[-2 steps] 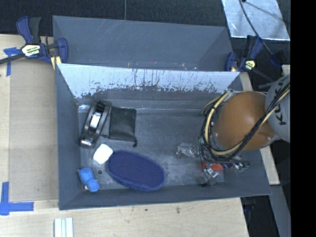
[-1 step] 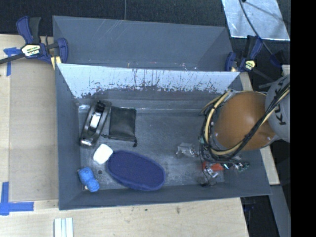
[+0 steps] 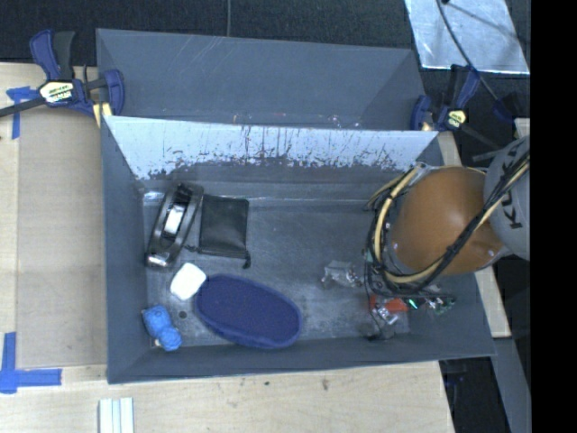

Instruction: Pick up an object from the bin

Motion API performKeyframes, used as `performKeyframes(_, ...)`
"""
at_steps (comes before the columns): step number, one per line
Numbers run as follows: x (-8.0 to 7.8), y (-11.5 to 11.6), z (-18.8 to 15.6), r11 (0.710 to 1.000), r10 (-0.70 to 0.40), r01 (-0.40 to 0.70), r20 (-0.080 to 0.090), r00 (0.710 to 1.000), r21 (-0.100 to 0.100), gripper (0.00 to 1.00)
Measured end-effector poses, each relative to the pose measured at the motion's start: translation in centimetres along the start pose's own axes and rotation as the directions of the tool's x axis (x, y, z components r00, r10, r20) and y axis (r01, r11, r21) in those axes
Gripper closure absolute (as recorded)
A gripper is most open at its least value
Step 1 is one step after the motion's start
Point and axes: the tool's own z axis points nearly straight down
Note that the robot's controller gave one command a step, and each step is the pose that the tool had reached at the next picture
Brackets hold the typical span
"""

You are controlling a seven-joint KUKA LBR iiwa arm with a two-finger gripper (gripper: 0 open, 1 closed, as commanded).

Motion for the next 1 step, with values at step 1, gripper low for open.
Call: performKeyframes(1, 0.0, 0.0, 0.0, 1.0, 0.0, 0.0, 0.0, 1.0, 0.0, 0.0)
